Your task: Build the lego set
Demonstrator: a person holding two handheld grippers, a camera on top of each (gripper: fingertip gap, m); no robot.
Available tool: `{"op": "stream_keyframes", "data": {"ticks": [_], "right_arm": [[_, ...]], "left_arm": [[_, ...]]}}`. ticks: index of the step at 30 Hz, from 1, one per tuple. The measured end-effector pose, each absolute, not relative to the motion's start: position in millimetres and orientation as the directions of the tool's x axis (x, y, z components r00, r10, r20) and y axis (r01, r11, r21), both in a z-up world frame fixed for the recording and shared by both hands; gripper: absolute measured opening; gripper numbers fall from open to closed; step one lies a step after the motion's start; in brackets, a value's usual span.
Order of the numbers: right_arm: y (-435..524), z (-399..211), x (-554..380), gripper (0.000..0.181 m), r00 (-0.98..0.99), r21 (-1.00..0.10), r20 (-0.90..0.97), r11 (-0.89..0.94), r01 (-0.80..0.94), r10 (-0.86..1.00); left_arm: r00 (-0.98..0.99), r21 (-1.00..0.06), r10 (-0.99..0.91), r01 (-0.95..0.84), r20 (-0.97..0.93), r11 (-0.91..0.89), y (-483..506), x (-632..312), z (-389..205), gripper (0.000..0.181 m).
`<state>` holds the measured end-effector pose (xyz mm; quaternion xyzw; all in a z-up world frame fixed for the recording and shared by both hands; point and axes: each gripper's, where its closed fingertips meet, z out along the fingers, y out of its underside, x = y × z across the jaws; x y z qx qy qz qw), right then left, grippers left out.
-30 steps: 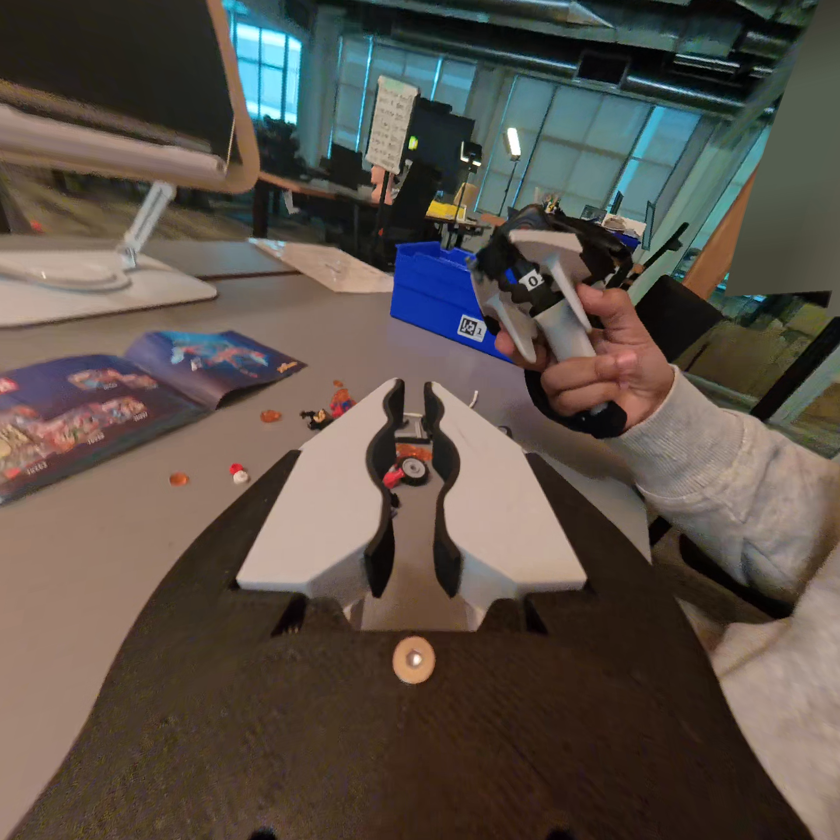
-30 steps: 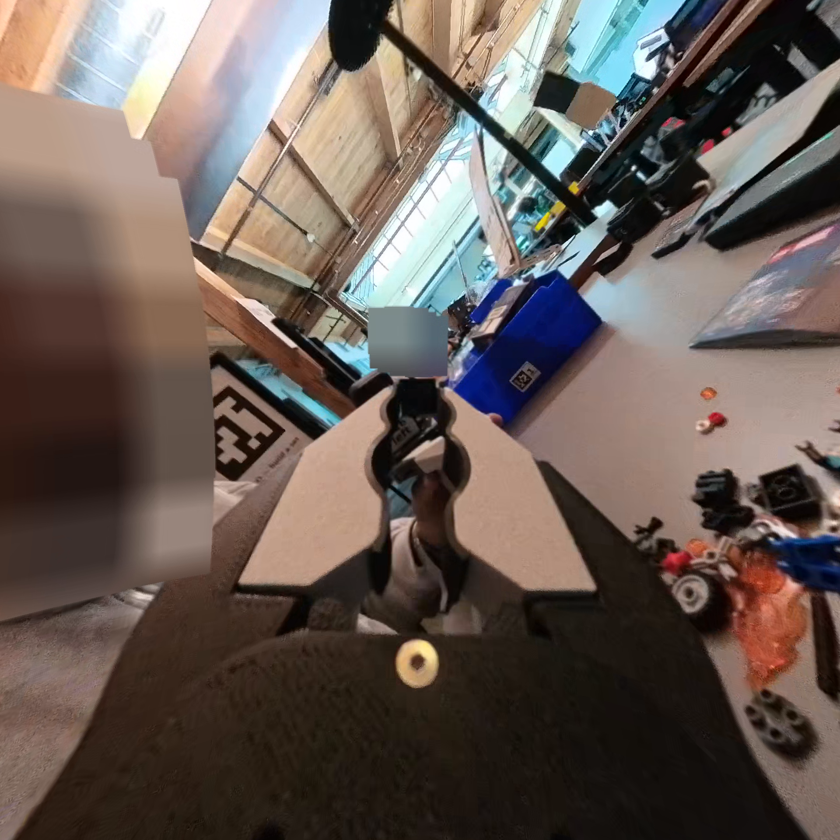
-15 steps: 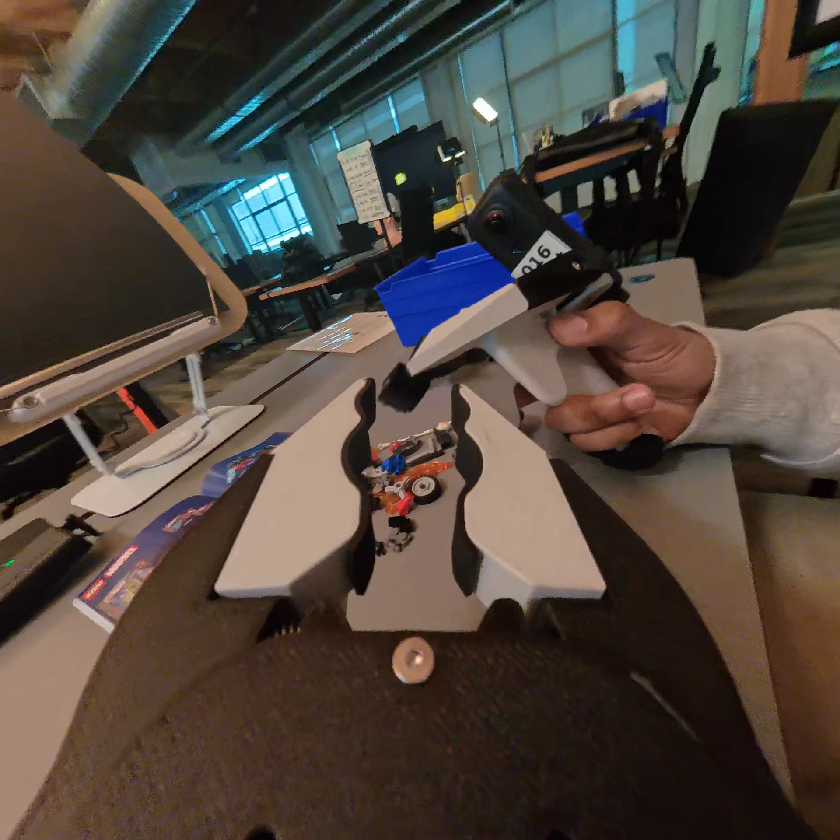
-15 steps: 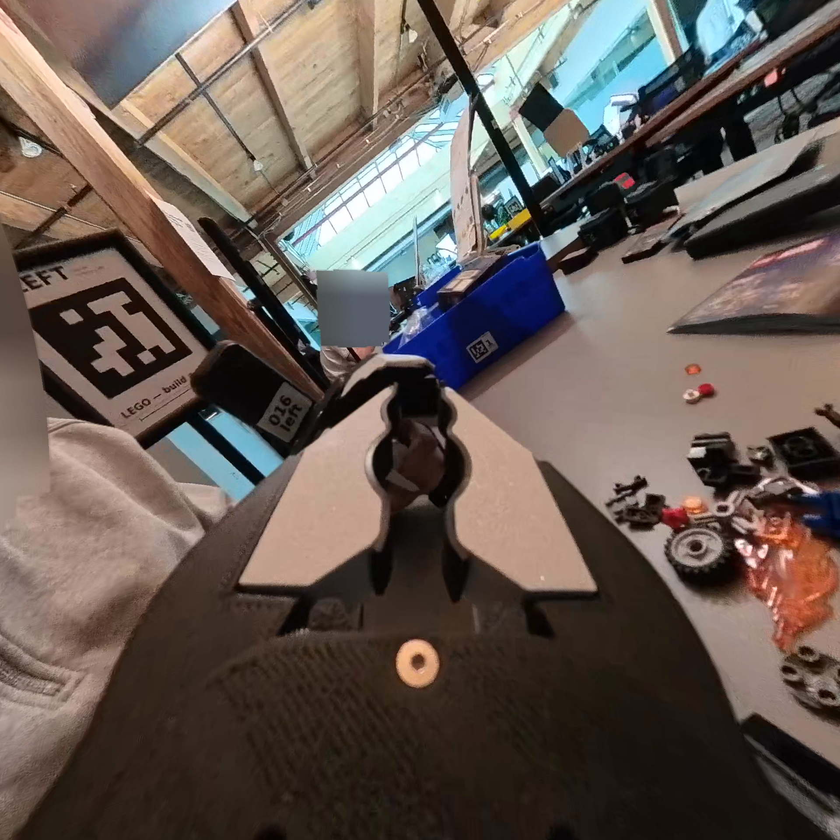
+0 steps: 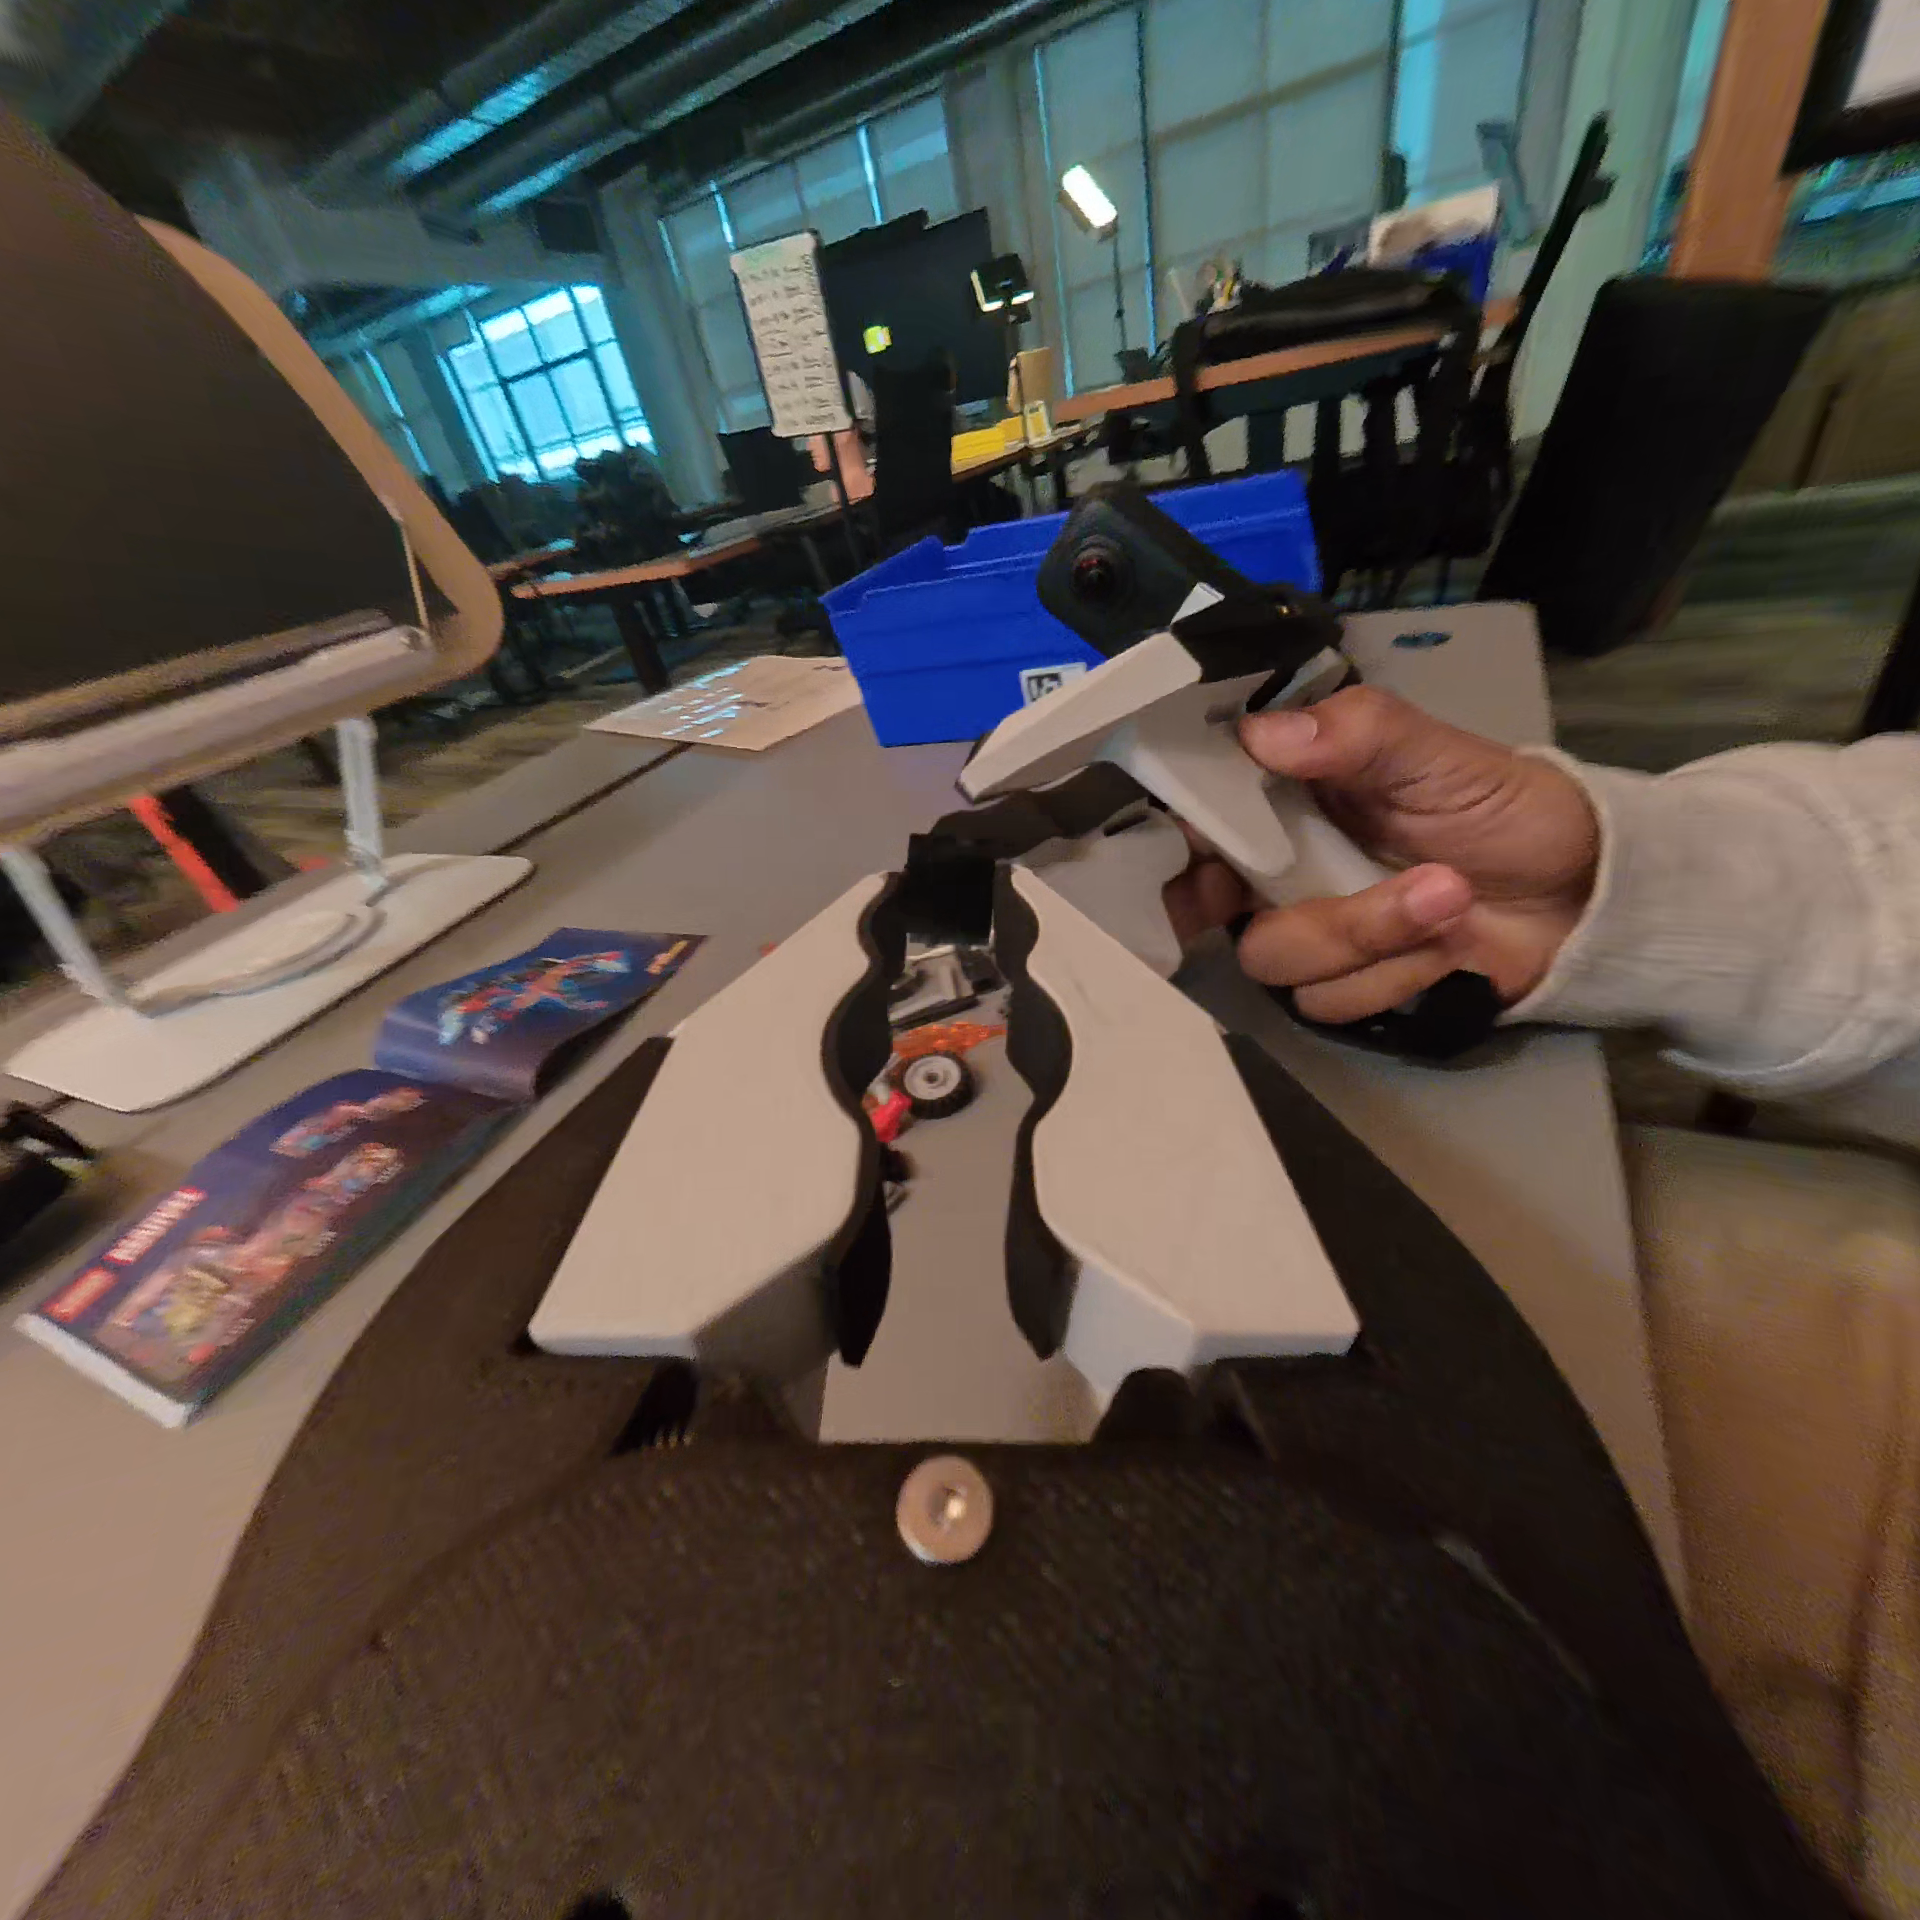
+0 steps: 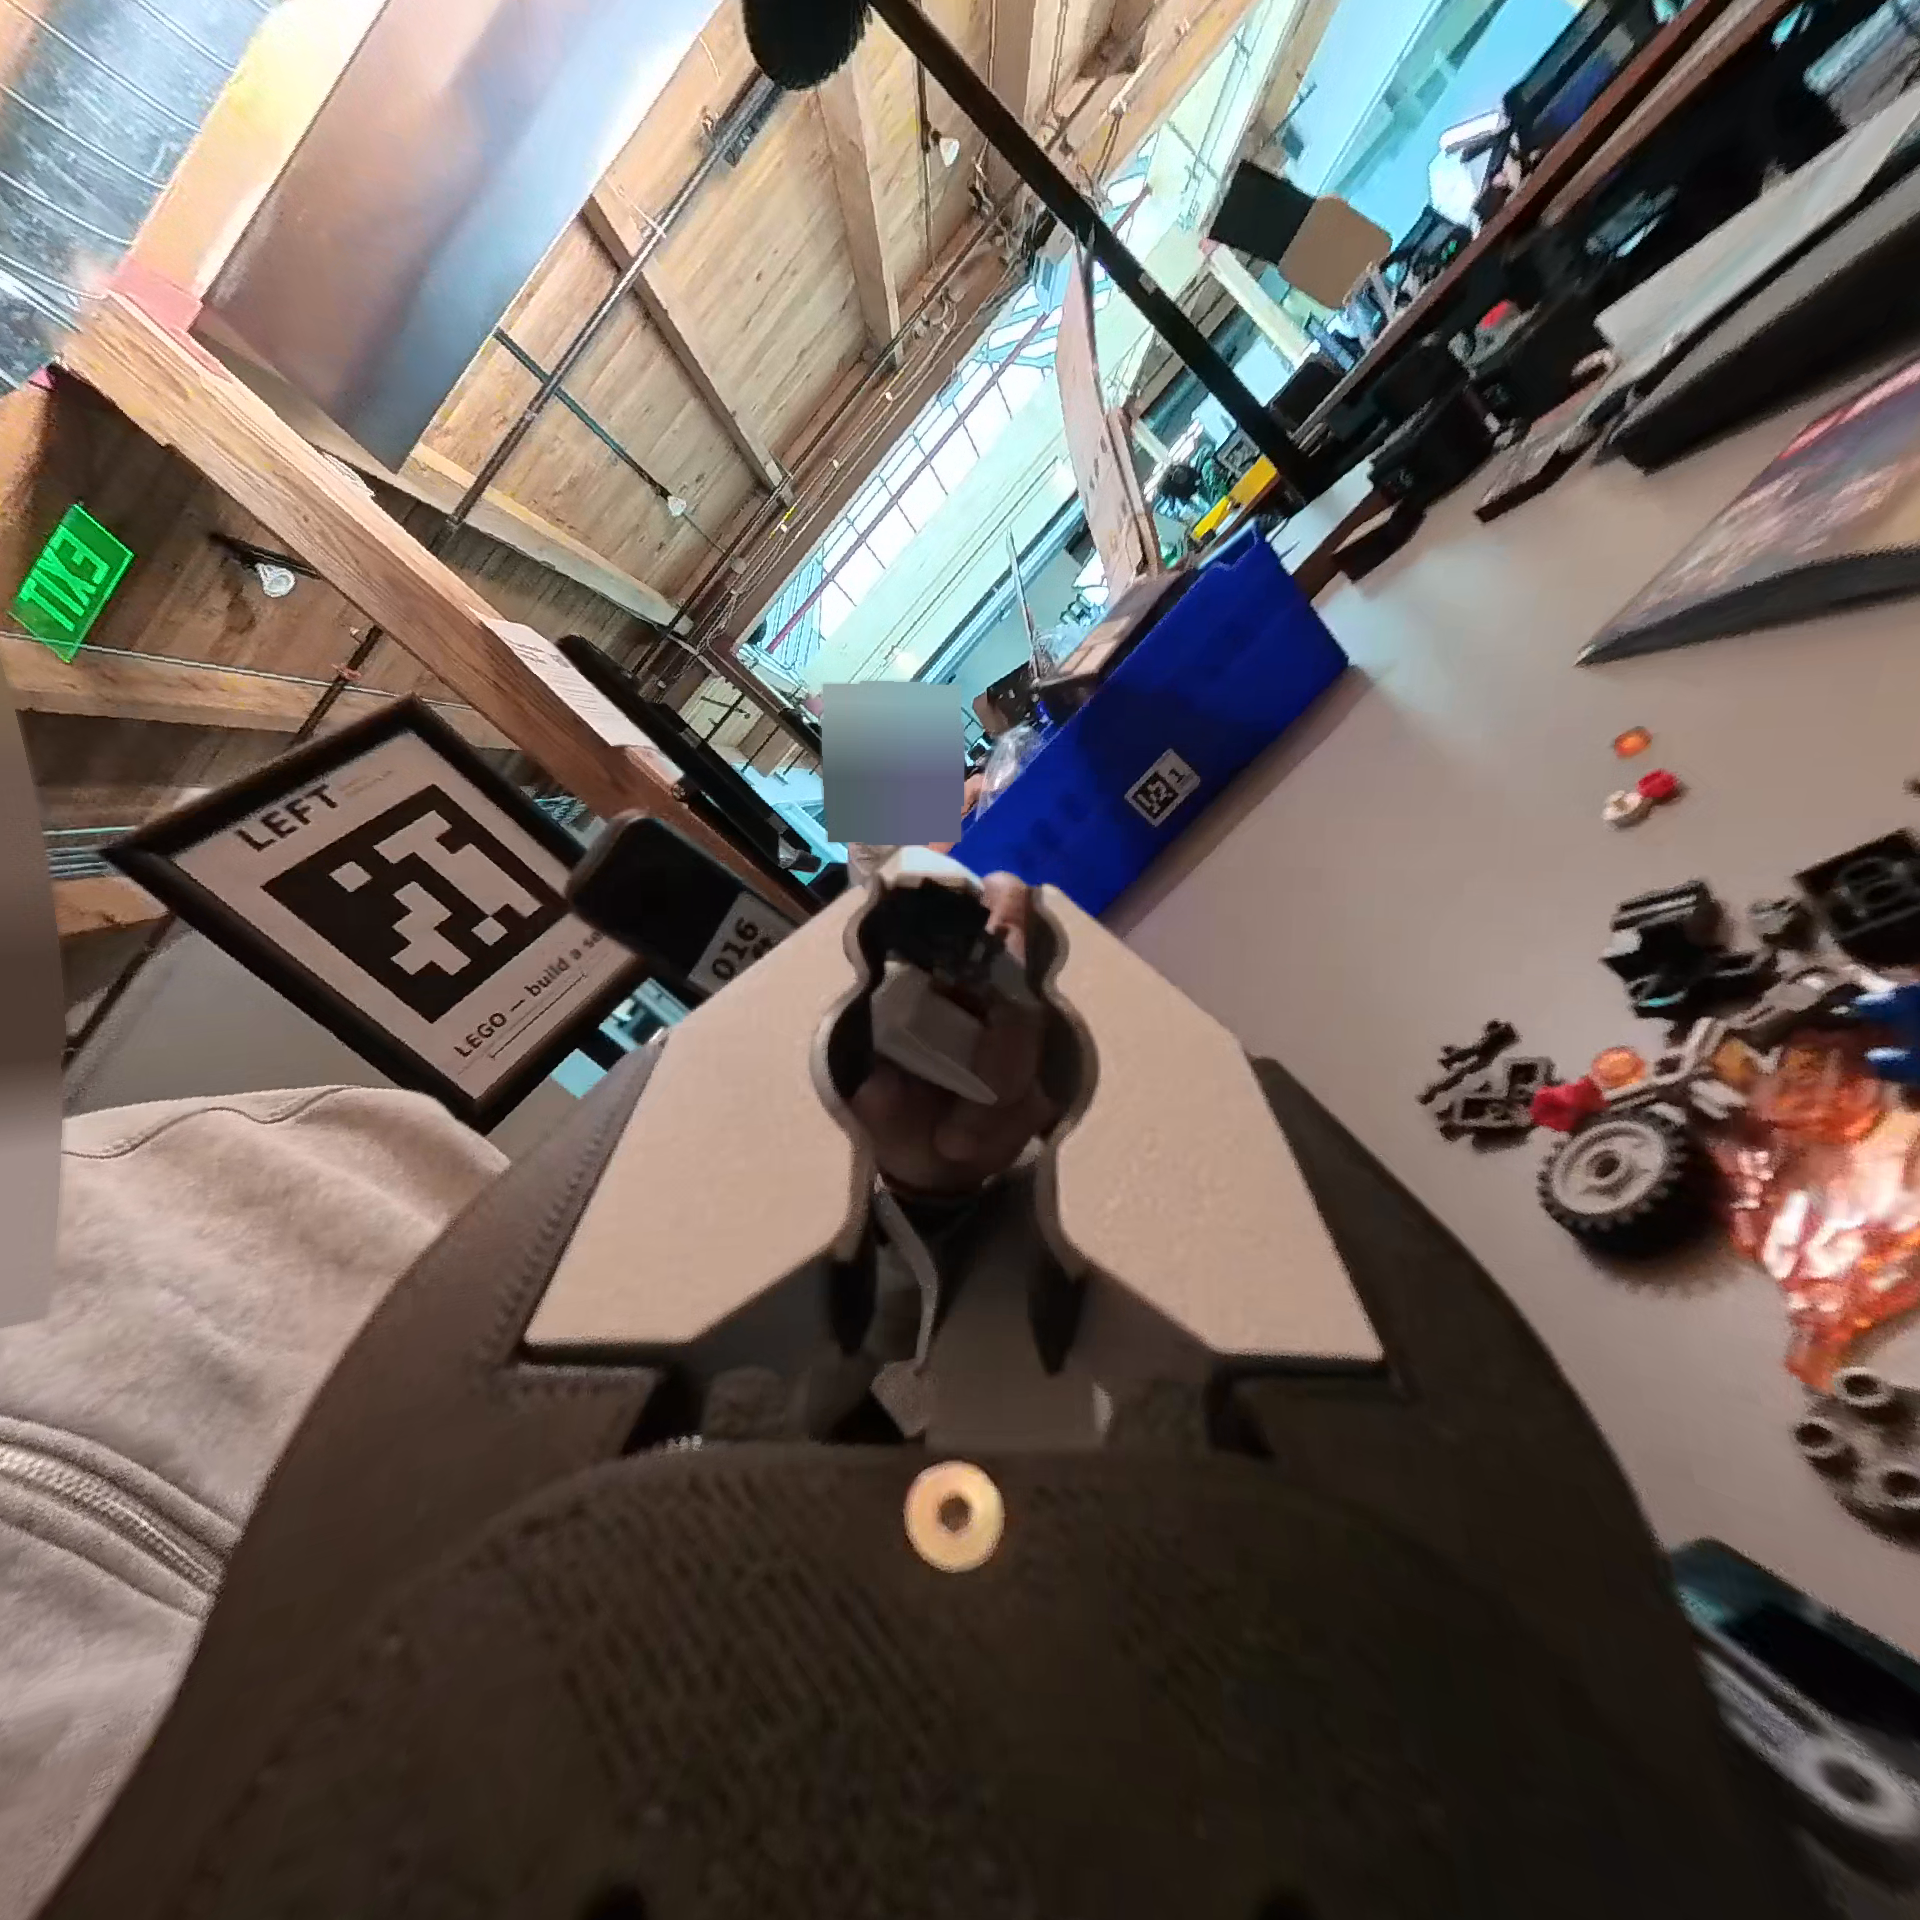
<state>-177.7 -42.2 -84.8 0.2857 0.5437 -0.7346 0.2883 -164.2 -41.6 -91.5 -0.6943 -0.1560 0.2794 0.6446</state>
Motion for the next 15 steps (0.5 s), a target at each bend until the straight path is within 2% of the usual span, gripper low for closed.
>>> {"op": "stream_keyframes", "data": {"ticks": [1,4,8,11,15], "right_arm": [[-38,-83,-179,0.030,-0.689,-0.651,-0.717,-0.254,0.716,-0.106],[-31,-73,-170,0.039,-0.782,-0.745,-0.613,-0.252,0.618,-0.107],[-41,-77,-152,0.043,-0.858,-0.841,-0.507,-0.171,0.514,-0.086],[-48,-77,-141,0.047,-0.907,-0.896,-0.414,-0.143,0.420,-0.071],[-46,-75,-133,0.041,-0.991,-0.984,-0.129,-0.128,0.123,0.042]], "left_arm": [[0.819,-0.992,0.559,-0.102,-0.130,-0.081,-43,-164,-91,0.016],[0.899,-0.995,0.426,0.086,0.101,0.056,-43,-158,-88,0.016],[0.911,-0.923,0.184,0.336,0.368,0.187,-43,-147,-79,0.015],[0.873,-0.866,0.090,0.454,0.479,0.207,-42,-145,-80,0.015],[0.784,-0.769,-0.037,0.617,0.620,0.167,-40,-141,-87,0.015]]}}
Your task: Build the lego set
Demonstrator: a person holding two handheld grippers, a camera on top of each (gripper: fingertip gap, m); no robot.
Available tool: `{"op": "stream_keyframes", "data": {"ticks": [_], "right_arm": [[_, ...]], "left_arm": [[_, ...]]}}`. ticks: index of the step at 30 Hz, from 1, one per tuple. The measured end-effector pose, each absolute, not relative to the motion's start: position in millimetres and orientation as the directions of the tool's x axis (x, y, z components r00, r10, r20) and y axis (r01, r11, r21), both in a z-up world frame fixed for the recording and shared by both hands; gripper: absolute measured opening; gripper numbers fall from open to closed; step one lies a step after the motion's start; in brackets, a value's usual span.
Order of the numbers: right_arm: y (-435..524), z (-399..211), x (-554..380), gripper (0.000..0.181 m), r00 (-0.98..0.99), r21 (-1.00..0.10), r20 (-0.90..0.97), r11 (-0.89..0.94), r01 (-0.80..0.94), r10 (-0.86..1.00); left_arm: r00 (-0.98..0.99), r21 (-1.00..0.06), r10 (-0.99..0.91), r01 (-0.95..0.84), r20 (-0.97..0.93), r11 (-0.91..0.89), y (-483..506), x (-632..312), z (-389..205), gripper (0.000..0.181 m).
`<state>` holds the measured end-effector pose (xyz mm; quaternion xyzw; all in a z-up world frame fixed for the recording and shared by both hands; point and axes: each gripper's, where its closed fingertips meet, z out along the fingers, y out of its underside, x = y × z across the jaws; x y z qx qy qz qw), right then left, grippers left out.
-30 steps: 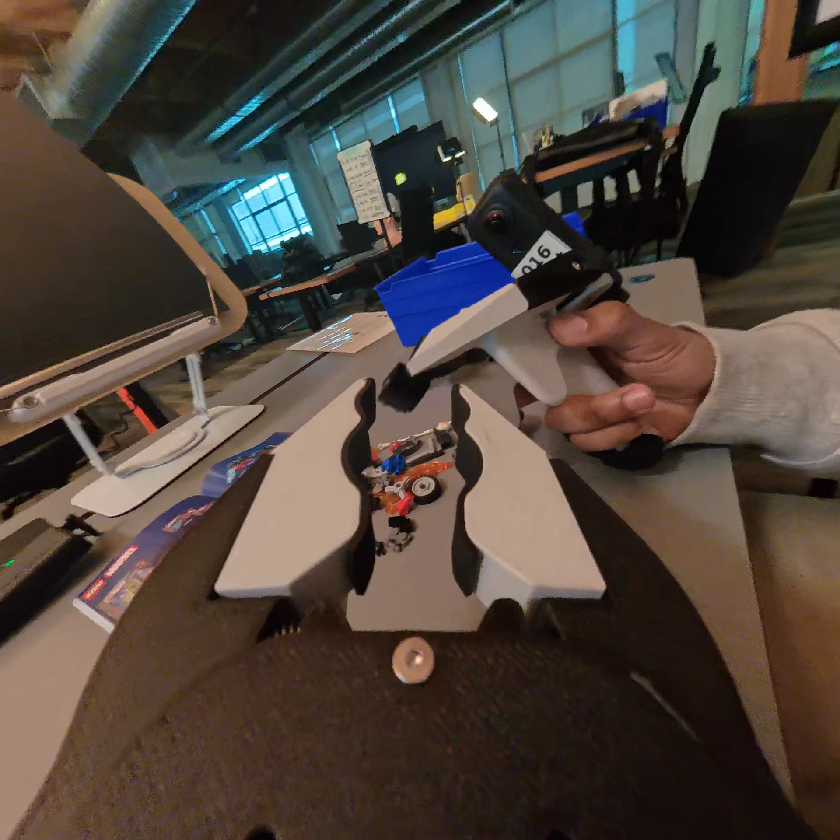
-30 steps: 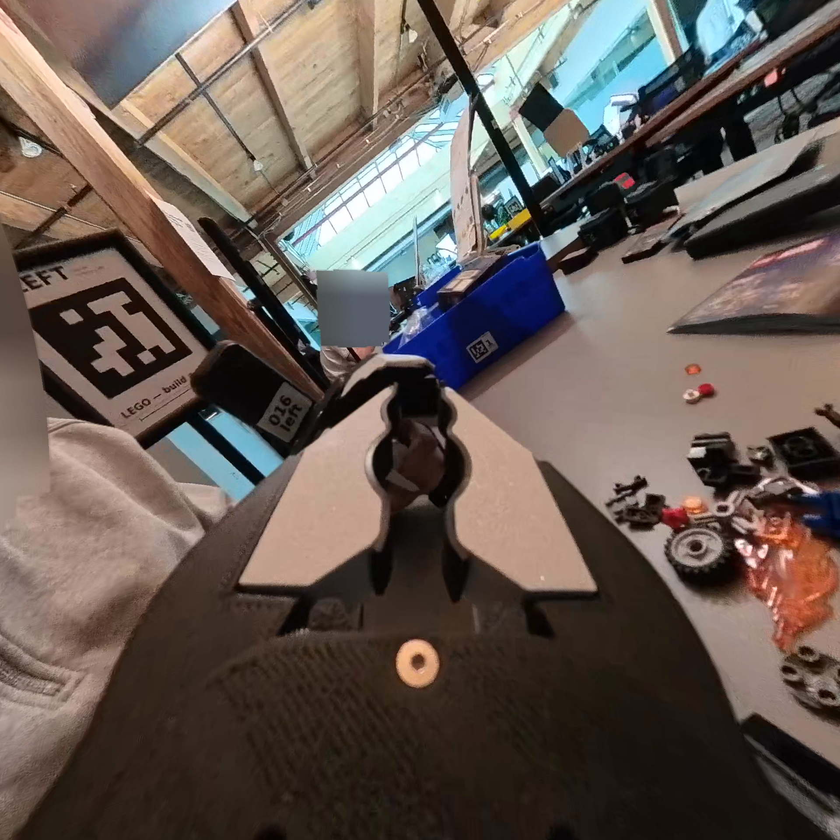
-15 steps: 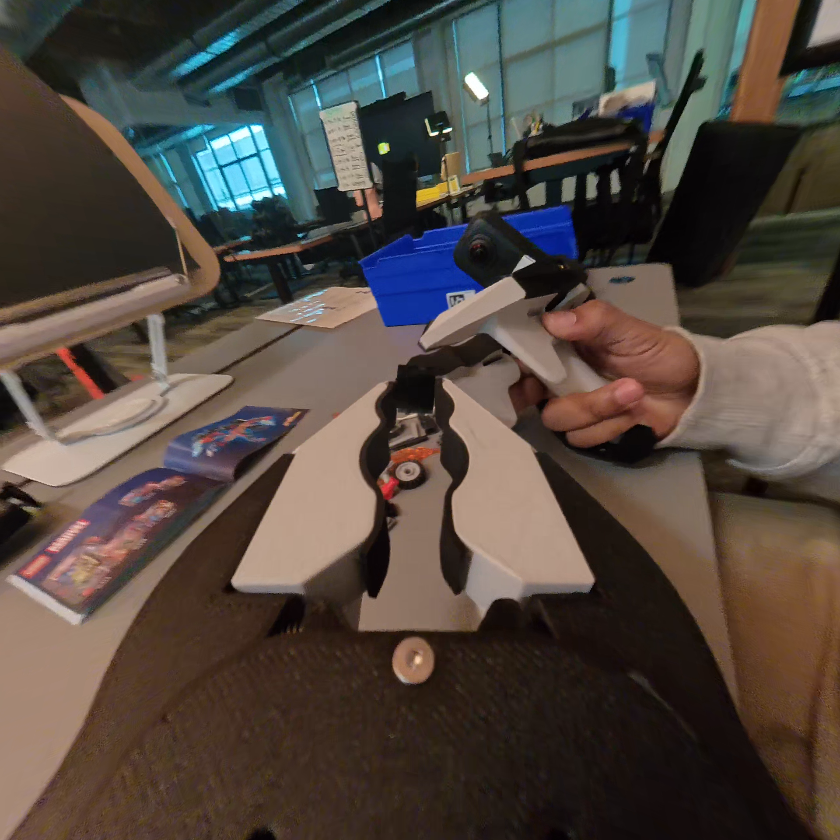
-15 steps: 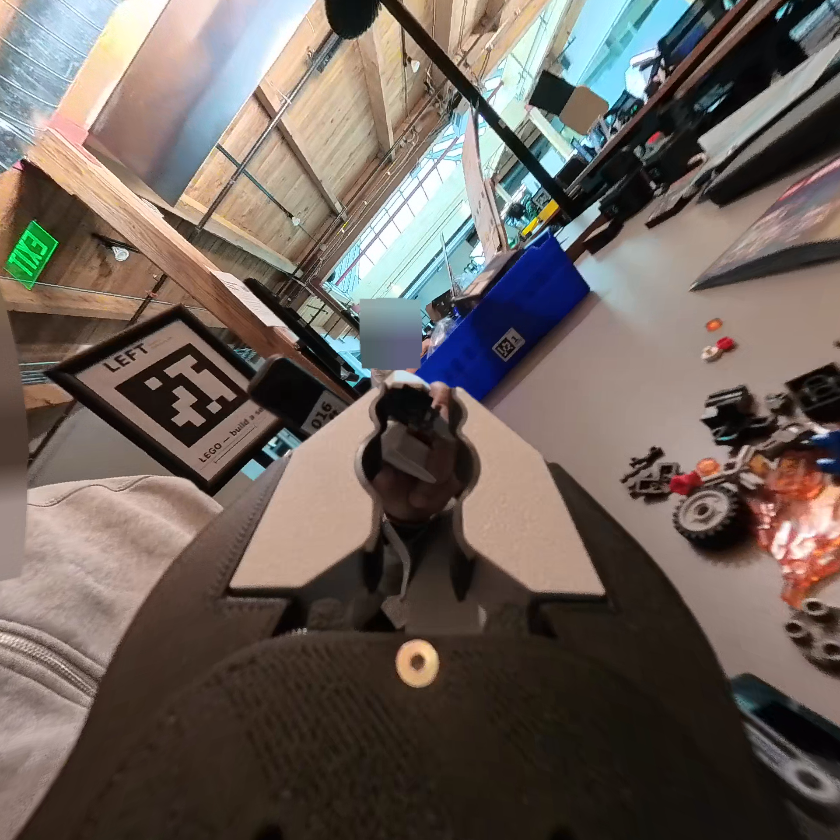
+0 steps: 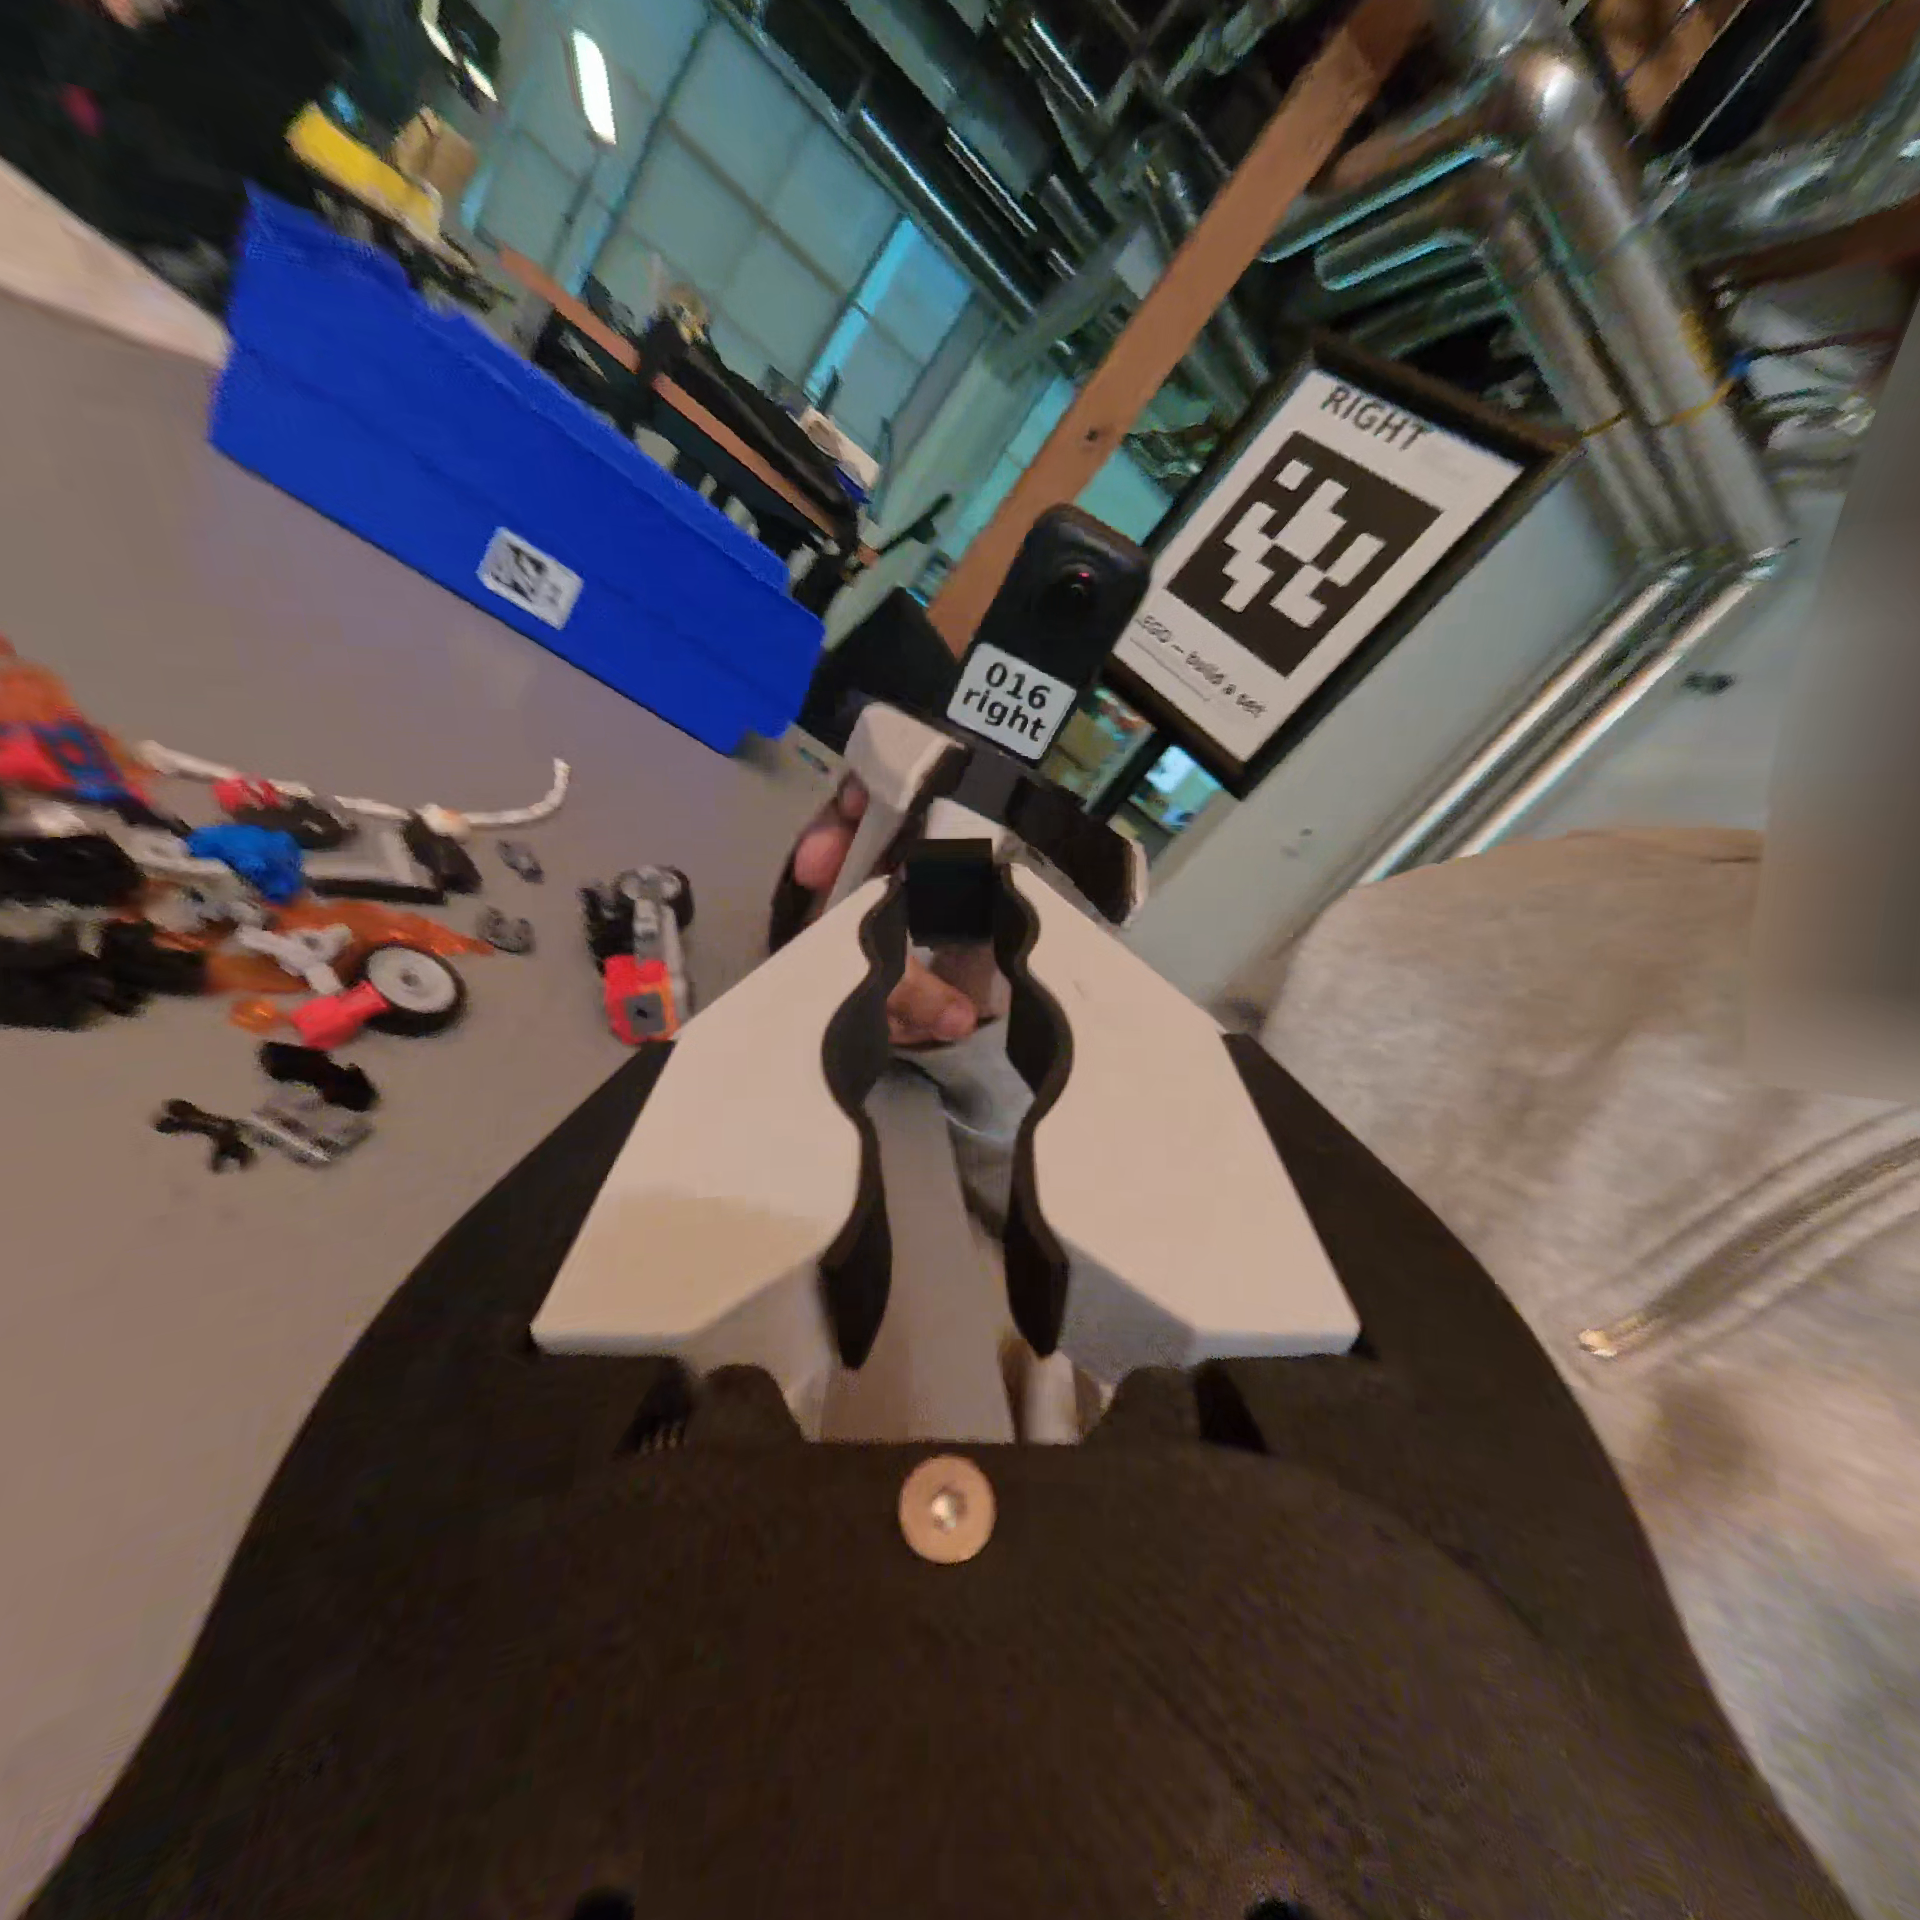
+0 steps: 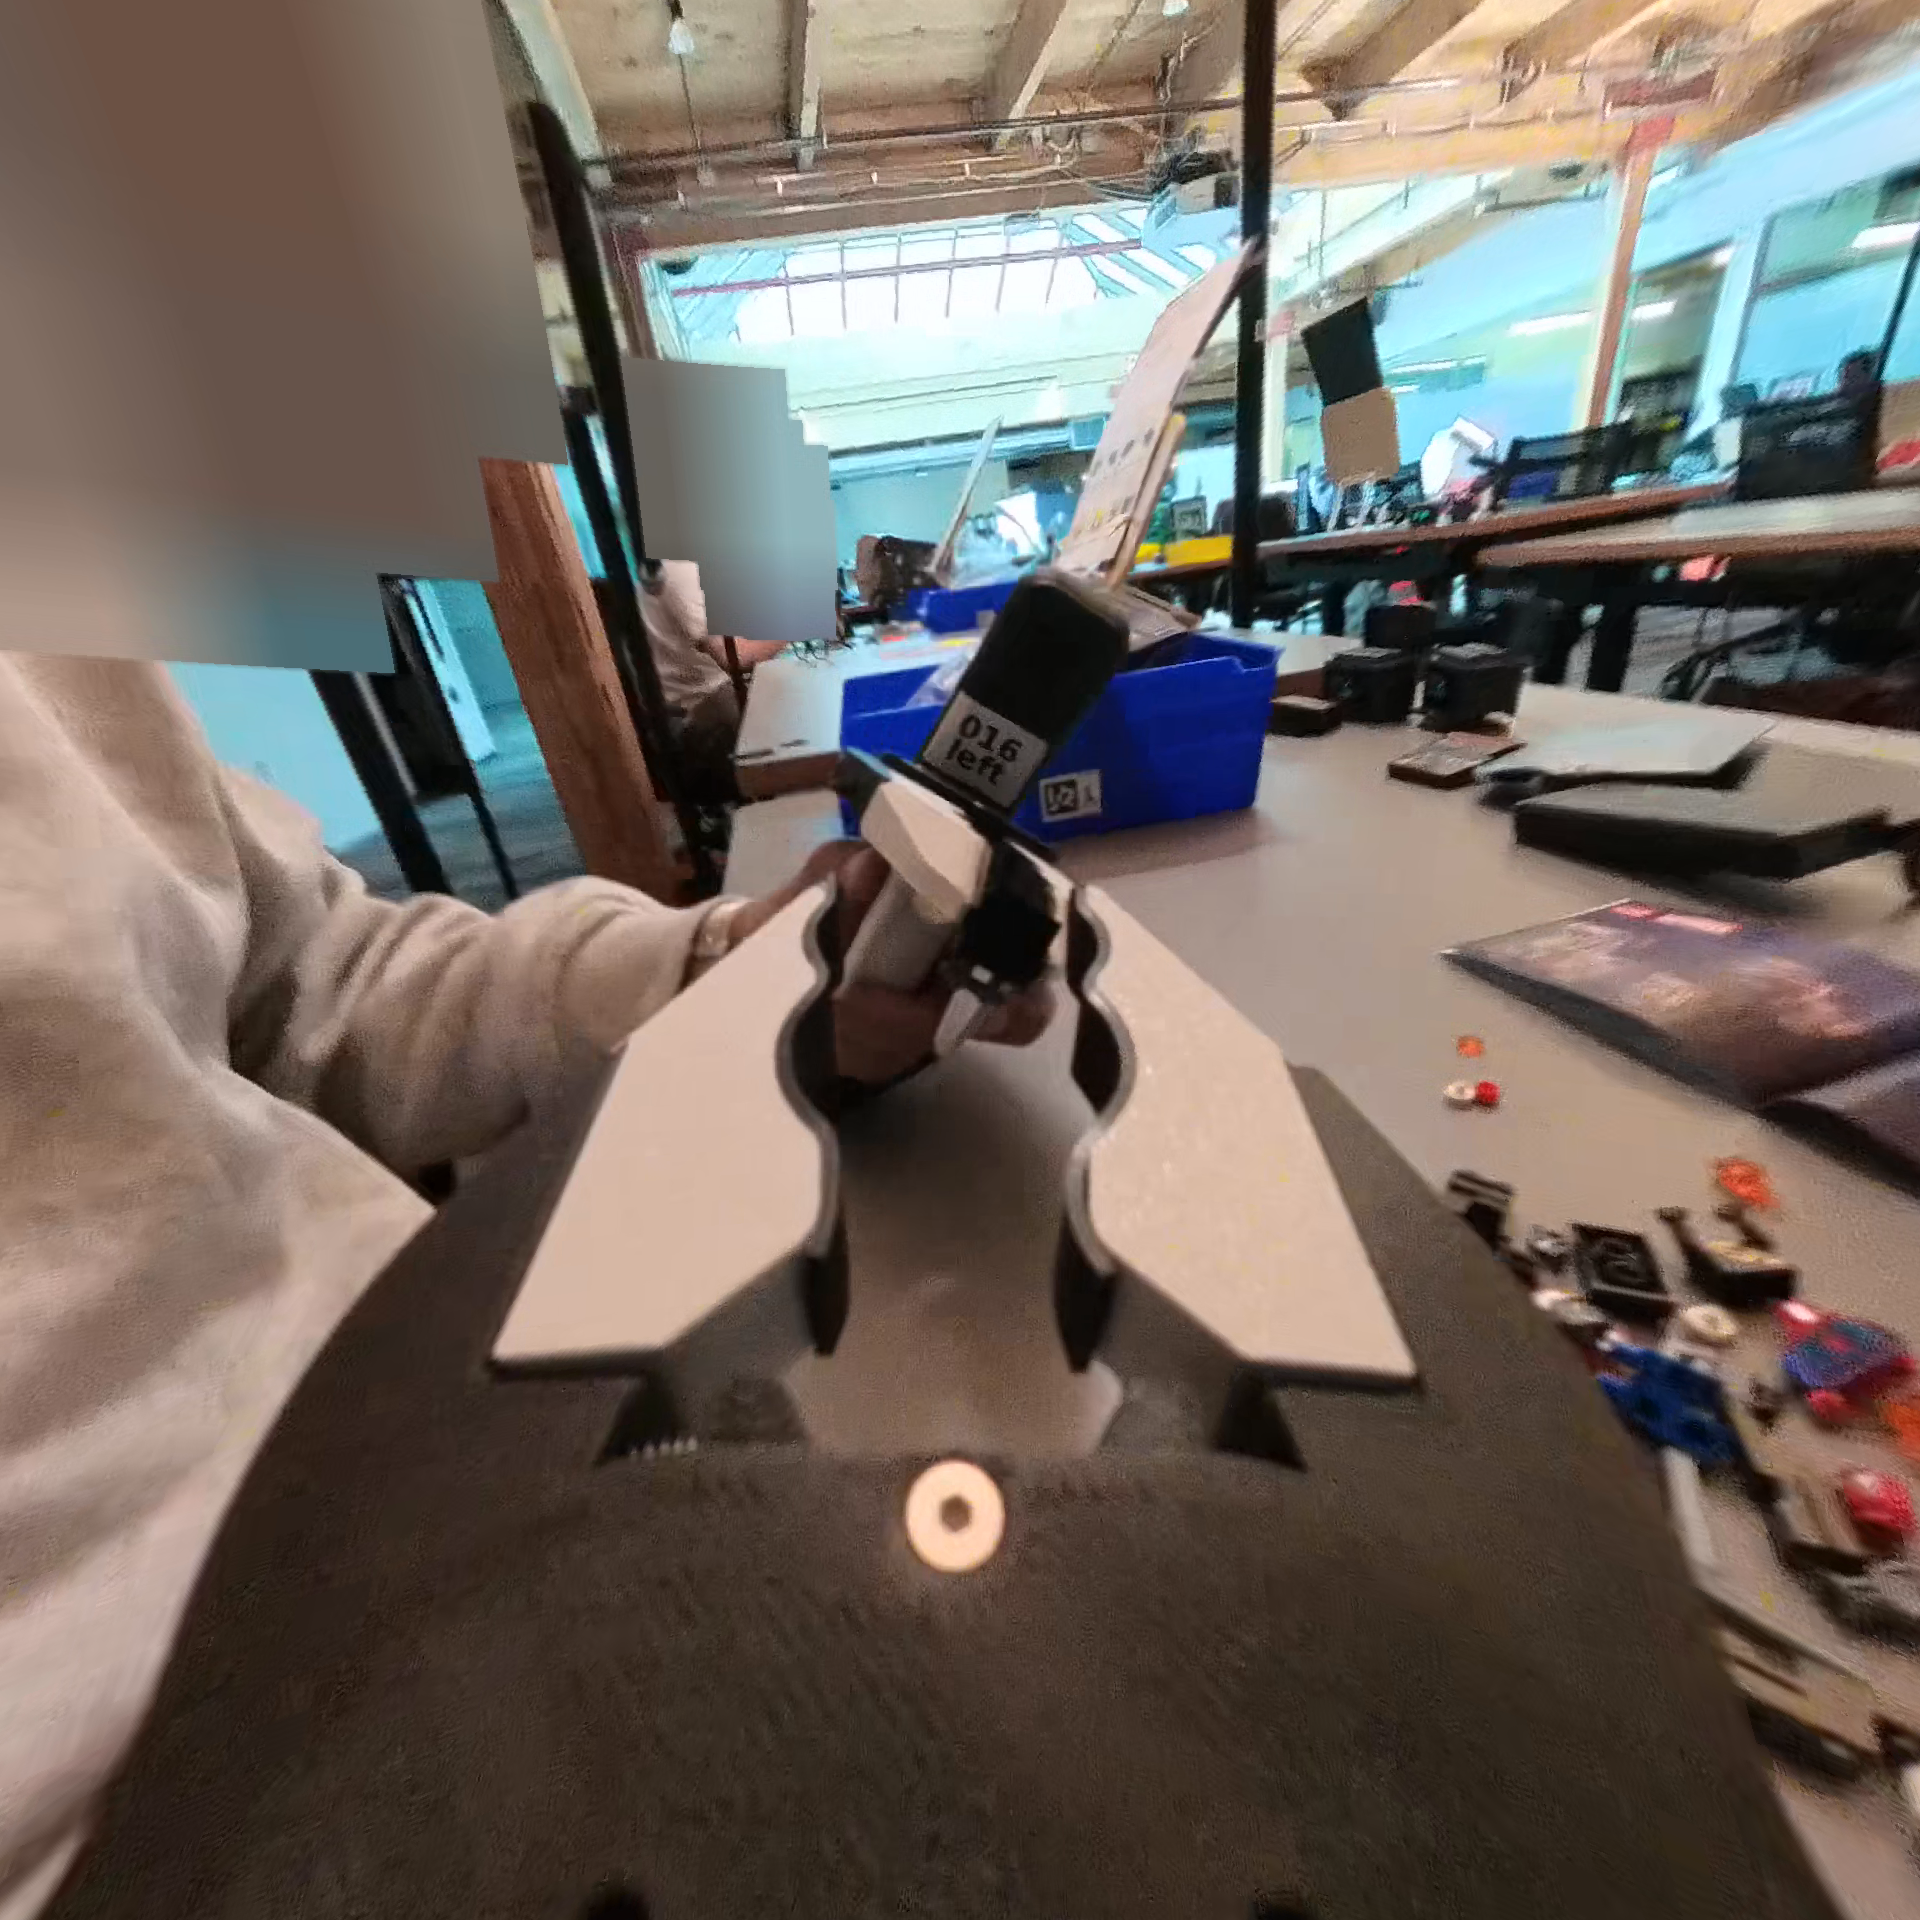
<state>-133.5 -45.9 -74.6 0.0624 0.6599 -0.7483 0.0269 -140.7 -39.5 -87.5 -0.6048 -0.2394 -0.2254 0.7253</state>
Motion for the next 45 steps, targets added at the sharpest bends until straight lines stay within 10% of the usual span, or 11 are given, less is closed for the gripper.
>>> {"op": "stream_keyframes", "data": {"ticks": [12,45], "right_arm": [[-36,-83,-122,0.026,-0.984,-0.985,0.148,-0.072,-0.155,0.097],[-43,-105,-126,0.014,-0.985,-0.985,0.142,0.108,-0.132,0.095]], "left_arm": [[0.491,-0.512,-0.261,0.859,0.831,-0.015,-36,-127,-104,0.015],[0.435,-0.464,-0.262,0.884,0.861,-0.057,-32,-124,-109,0.016]]}}
